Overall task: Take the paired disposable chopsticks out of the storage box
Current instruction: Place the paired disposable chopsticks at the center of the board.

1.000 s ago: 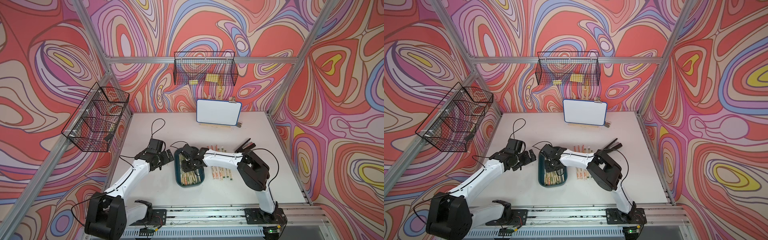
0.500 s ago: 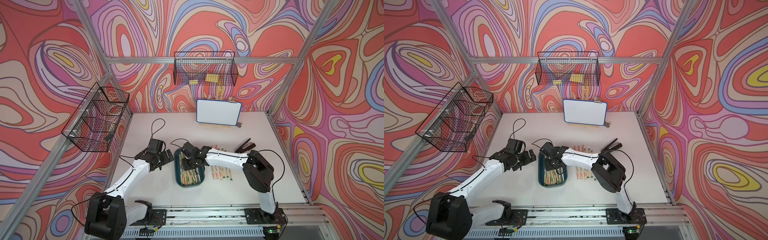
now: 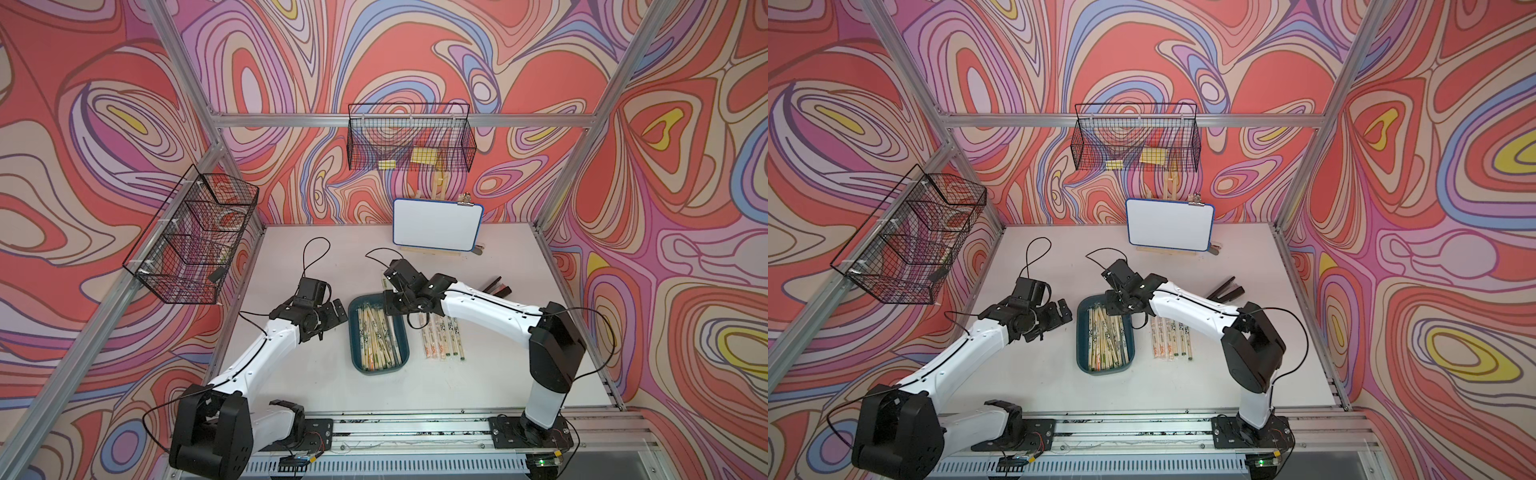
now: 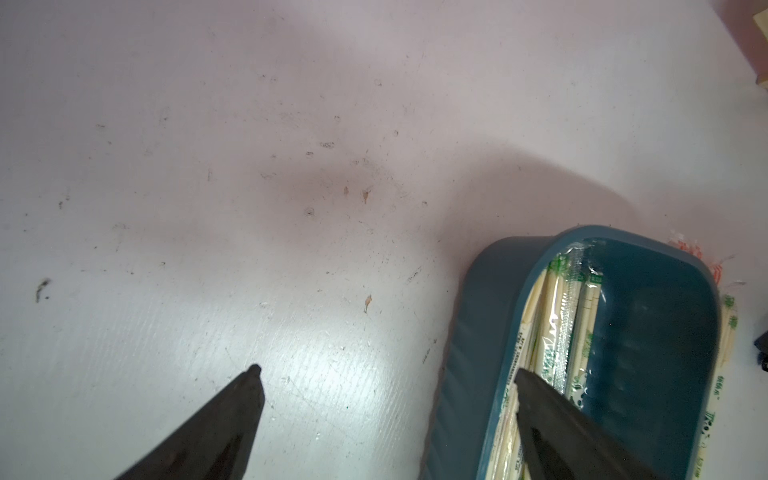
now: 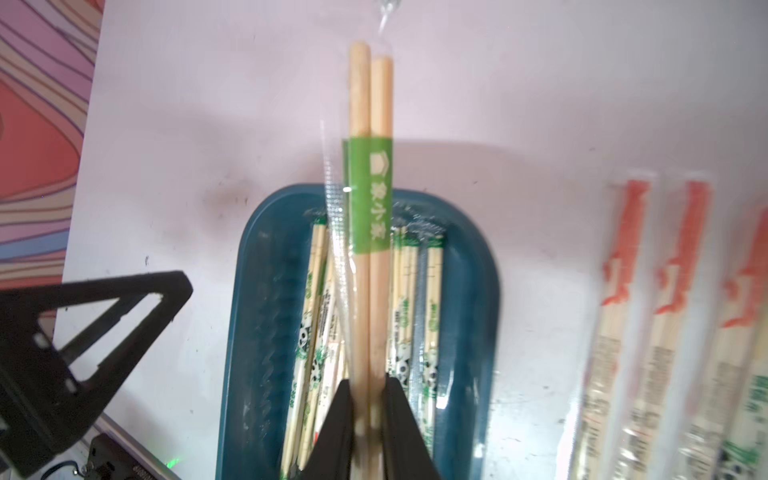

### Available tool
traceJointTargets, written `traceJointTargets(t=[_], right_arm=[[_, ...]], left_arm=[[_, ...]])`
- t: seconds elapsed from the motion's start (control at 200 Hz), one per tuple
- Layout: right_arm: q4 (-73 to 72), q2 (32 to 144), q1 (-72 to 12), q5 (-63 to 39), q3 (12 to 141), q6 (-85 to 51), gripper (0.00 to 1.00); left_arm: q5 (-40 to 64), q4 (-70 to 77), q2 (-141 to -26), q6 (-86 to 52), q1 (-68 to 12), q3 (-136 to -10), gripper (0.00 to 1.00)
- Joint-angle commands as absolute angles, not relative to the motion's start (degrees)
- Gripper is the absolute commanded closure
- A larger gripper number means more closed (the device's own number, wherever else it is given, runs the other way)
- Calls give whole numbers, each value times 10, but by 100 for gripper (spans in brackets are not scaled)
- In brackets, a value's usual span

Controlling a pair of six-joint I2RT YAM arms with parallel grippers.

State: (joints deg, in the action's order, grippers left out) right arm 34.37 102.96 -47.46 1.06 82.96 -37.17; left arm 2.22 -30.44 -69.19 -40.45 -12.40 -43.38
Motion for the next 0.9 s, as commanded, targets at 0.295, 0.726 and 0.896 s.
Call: traceJointTargets(t=[0.295, 0.726, 0.896], right_arm=[[368, 1034, -440, 72, 753, -377, 91], [345, 1075, -440, 67, 719, -379, 91], [345, 1086, -440, 70, 712, -377, 91]], left_arm=[[20, -310, -692, -399, -126, -438, 0], [20, -314, -693, -400, -126, -444, 0], [20, -313, -694, -399, -126, -442, 0]])
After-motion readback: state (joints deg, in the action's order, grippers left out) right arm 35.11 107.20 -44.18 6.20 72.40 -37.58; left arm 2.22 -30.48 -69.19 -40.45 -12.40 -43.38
